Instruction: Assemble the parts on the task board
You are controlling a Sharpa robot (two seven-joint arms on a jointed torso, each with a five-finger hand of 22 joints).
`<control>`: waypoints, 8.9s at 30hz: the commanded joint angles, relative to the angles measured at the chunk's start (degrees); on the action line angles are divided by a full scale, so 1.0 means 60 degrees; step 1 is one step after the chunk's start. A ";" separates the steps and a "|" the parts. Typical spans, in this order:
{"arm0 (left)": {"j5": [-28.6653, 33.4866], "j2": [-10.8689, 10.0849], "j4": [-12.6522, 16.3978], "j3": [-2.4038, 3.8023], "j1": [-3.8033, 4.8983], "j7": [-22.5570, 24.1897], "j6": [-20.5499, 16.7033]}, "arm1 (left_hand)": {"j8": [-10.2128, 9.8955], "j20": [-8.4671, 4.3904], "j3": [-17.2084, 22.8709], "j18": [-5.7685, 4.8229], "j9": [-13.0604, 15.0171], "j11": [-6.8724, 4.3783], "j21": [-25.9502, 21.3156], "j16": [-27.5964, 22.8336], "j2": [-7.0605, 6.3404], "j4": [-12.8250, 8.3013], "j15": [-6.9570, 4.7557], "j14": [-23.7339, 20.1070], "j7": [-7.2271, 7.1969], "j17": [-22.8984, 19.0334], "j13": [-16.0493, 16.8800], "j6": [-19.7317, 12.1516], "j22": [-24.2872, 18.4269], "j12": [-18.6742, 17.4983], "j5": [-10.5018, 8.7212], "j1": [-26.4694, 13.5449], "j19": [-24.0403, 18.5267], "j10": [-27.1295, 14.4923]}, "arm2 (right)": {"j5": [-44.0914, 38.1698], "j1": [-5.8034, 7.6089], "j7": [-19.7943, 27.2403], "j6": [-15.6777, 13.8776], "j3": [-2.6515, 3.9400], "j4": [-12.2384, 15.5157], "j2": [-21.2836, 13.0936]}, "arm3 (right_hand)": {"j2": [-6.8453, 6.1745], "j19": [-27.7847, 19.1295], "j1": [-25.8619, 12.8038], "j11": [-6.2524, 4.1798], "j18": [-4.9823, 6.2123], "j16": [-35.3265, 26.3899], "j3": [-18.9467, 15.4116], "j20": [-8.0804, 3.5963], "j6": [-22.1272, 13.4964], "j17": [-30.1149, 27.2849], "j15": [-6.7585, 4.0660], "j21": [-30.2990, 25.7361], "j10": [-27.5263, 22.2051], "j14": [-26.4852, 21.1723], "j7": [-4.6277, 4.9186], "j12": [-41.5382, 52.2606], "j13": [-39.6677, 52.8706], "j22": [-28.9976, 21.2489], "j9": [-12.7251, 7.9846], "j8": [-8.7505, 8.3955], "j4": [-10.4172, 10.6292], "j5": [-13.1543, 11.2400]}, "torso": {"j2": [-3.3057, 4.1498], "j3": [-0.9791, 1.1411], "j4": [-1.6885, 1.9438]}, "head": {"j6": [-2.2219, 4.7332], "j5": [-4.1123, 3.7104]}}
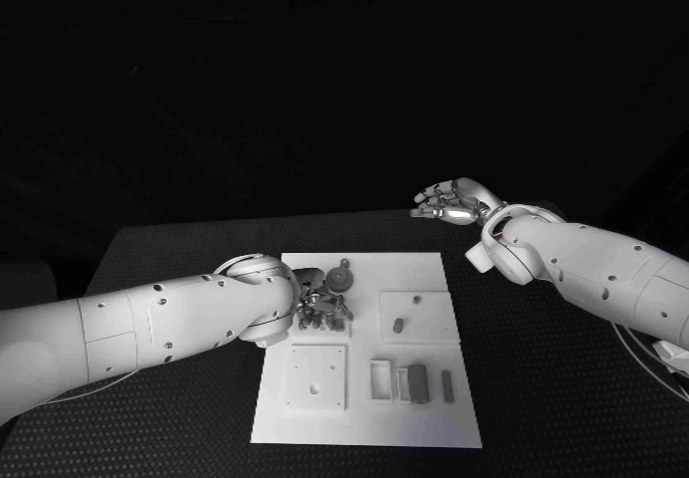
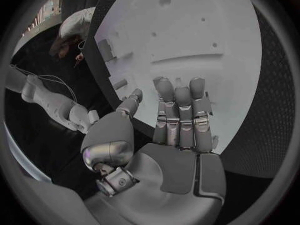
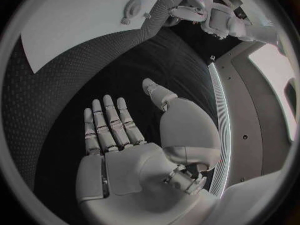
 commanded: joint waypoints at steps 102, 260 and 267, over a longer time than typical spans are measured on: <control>0.1419 -0.0633 0.0403 0.0317 0.0108 0.0604 -0.0605 | -0.0644 0.0366 0.0160 -0.0015 -0.0148 0.0551 -0.0661 -0.0493 -0.0280 -0.0391 0.0396 -0.0973 0.0547 -0.0644 -0.0456 -0.1010 -0.0084 -0.0655 -0.0027 0.0394 -0.0774 -0.0986 | -0.6096 -0.0272 -0.1025 0.0089 -0.0177 0.2182 -0.0724 | -0.0455 0.1054 0.0388 -0.0662 0.0304 0.0944 0.0011 -0.0098 0.1594 0.0890 -0.0591 -0.0220 0.2030 0.2061 -0.0034 0.0867 0.0564 0.0047 0.0147 0.1018 -0.0896 -0.0031 | -0.0004 -0.0024 0.0018 | 0.0092 -0.0002; 0.4402 -0.1744 0.0615 0.0262 0.0260 0.2388 -0.1705 | -0.0796 0.0858 0.0148 0.0042 -0.0088 0.0828 -0.1736 -0.1025 -0.0237 -0.0448 0.0872 -0.1376 0.0788 -0.1356 -0.1162 -0.1336 -0.0305 -0.1637 0.0550 0.3175 -0.0966 -0.1228 | -0.9095 -0.1529 -0.3282 -0.1223 -0.1213 0.3545 0.0609 | 0.0754 0.7665 0.0480 -0.2412 0.2136 1.1662 0.0772 -0.1884 0.3935 0.7257 -0.3612 0.6066 0.2128 0.5674 -0.1011 1.0721 0.9236 0.1357 0.0686 0.1353 -0.1342 -0.0027 | -0.0012 -0.0008 -0.0012 | -0.0084 0.0186; 0.4215 -0.1809 0.0830 0.0205 0.0258 0.2067 -0.1548 | -0.0817 0.0909 0.0093 0.0059 -0.0116 0.0853 -0.1906 -0.1096 -0.0416 -0.0178 0.0924 -0.1454 0.0799 -0.1436 -0.1242 -0.1311 -0.0337 -0.1762 0.0377 0.2740 -0.1010 -0.1284 | -0.9025 -0.1487 -0.3334 -0.1192 -0.1118 0.3812 0.0430 | 0.0744 0.7672 0.0468 -0.2415 0.2136 1.1669 0.0790 -0.1889 0.3945 0.7244 -0.3617 0.6068 0.2141 0.5679 -0.1014 1.0720 0.9230 0.1357 0.0696 0.1356 -0.1364 -0.0027 | -0.0016 -0.0011 -0.0017 | -0.0024 0.0175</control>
